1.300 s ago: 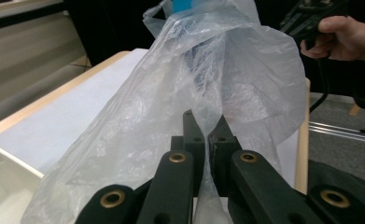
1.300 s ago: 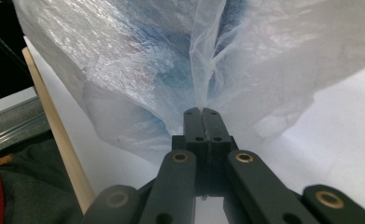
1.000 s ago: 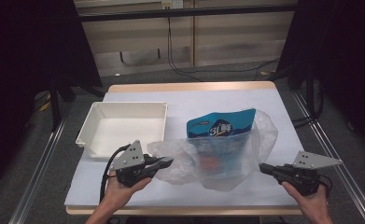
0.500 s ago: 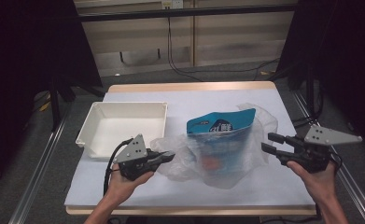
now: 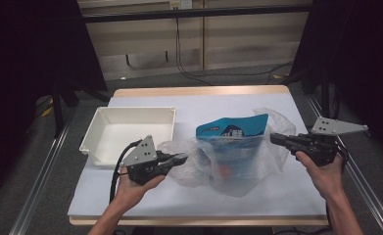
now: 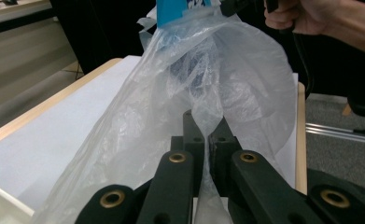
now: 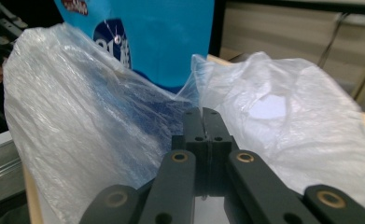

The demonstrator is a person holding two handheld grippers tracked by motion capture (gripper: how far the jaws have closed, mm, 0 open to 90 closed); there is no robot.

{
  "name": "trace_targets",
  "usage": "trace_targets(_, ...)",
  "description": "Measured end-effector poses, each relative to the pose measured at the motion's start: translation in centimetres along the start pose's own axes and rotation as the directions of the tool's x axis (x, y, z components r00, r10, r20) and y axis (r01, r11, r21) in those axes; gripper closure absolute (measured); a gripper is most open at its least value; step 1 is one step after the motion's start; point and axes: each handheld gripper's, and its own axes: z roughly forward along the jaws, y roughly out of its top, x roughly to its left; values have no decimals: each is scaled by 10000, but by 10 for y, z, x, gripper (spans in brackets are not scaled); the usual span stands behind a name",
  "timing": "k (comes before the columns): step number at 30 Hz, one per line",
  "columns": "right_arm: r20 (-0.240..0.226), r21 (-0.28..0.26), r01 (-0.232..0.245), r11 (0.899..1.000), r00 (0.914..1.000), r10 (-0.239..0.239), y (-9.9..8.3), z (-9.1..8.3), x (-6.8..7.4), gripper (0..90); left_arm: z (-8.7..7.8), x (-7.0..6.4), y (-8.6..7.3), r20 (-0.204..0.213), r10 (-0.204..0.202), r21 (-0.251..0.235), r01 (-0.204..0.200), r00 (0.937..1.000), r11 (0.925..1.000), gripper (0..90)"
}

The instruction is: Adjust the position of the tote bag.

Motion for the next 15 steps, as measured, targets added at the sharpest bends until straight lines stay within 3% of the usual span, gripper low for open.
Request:
trace_targets(3, 185, -510, 114, 9986, 9998, -105, 5, -21, 5, 900, 0, -3, 4, 11, 134, -79, -134, 9999, 9999, 896)
trace_targets(7, 334, -771, 319, 9965, 9990, -294, 8, -38, 9, 900, 0, -9, 7, 123, 439, 78, -440, 9990, 9990, 896)
trace_targets(13, 370, -908, 367, 9952, 9988, -335, -1, -59, 19, 900, -3, -18, 5, 149, 681, 401, -686, 9976, 9968, 898)
trace_targets(15, 480, -673, 282, 9973, 9985, -250, -11, -65, 23, 900, -4, -21, 2, 280, 709, 503, -723, 9971, 9961, 898)
